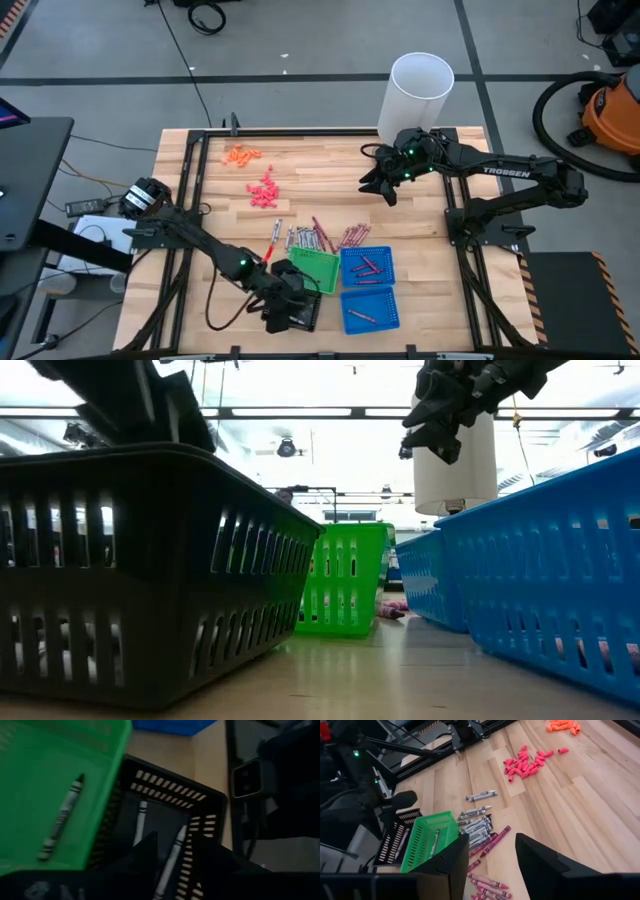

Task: Sort crayons
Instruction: Put the white crayon into the black bin

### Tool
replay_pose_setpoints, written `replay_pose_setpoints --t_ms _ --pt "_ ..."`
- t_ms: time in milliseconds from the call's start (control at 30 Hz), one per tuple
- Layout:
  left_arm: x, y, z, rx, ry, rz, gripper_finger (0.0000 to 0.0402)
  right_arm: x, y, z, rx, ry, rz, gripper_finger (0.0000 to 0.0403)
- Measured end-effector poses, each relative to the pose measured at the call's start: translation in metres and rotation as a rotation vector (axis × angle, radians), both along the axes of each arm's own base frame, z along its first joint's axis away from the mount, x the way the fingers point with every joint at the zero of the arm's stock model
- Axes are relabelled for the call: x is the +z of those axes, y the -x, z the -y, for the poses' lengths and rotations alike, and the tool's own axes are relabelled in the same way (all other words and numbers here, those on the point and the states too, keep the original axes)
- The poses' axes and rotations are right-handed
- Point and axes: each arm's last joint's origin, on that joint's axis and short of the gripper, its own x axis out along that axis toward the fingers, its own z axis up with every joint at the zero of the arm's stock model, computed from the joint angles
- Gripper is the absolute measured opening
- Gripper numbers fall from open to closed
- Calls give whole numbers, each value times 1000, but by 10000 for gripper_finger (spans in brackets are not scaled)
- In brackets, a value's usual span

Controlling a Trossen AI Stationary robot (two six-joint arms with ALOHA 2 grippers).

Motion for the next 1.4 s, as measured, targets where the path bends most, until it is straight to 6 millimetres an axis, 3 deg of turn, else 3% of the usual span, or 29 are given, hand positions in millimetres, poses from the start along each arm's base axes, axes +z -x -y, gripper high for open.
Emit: replay_pose_setpoints --t_ms 300,700,1100,1400 --pt "8 -4 -38 241 -90 -214 120 1 -1 0 -2 3 13 169" --pt "23 -11 -84 388 -66 -156 66 1 -1 0 26 51 19 169" --pt "29 -8 -109 320 -219 -150 34 1 -1 1 17 73 19 169" --pt "22 27 -137 338 -234 -116 34 1 -1 2 -31 72 15 169"
